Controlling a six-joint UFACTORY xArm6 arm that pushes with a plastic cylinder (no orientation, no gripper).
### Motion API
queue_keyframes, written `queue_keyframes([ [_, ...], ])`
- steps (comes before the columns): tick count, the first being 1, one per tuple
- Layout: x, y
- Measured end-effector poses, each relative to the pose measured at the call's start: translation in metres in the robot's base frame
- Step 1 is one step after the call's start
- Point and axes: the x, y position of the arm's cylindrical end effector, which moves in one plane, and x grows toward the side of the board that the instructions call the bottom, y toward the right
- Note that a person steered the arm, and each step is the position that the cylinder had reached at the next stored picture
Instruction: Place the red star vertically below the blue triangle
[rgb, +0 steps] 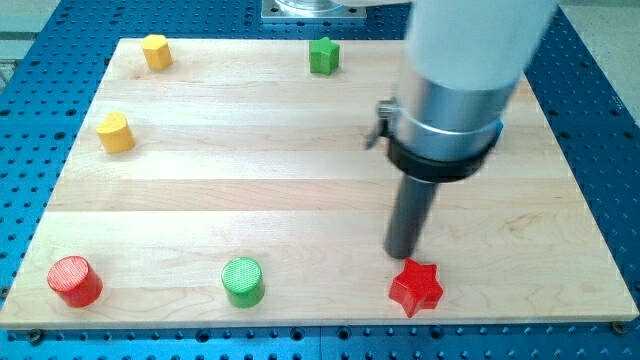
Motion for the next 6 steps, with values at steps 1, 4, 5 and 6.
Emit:
queue_keyframes([
  [1, 0.000, -0.034],
  [4, 0.067, -0.062],
  [5, 0.066, -0.035],
  [6, 0.052, 0.045],
])
